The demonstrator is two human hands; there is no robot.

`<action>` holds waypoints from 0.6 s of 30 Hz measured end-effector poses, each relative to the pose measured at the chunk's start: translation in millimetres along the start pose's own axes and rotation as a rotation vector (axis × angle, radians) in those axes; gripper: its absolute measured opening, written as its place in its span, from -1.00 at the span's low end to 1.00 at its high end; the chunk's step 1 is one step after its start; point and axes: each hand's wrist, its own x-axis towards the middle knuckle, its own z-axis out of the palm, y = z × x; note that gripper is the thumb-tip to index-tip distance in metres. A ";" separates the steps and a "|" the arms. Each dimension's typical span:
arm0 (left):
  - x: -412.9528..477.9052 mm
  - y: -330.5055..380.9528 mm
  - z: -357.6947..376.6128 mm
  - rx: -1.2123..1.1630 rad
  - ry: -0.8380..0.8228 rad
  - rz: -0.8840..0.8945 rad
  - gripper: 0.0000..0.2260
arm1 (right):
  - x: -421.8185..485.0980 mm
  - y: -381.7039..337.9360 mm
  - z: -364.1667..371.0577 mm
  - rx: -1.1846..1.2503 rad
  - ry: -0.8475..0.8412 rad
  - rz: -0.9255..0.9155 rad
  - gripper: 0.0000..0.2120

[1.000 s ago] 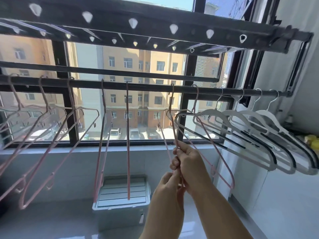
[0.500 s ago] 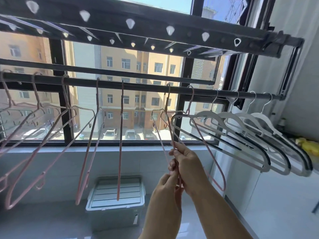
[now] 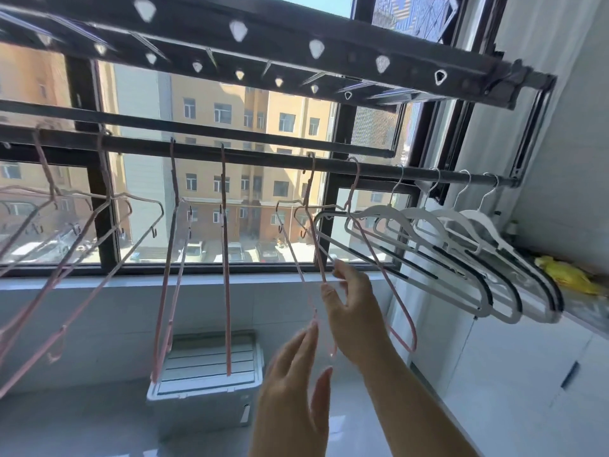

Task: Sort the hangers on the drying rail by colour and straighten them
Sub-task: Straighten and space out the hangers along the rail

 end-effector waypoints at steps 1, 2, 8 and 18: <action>-21.1 7.8 -15.1 -0.088 0.058 -0.049 -0.59 | -3.2 -5.9 0.3 -0.049 0.054 -0.087 -0.60; -21.0 21.6 -25.6 -0.151 0.125 -0.085 -0.59 | -6.1 -12.6 1.7 -0.059 0.088 -0.178 -0.60; -20.8 -5.4 -47.3 -0.132 0.117 -0.323 -0.50 | -19.4 -39.6 46.1 0.043 -0.227 -0.209 -0.55; -30.8 -34.1 -52.2 -0.248 -0.079 -0.486 -0.55 | -5.0 -51.9 94.5 0.538 -0.537 0.268 -0.73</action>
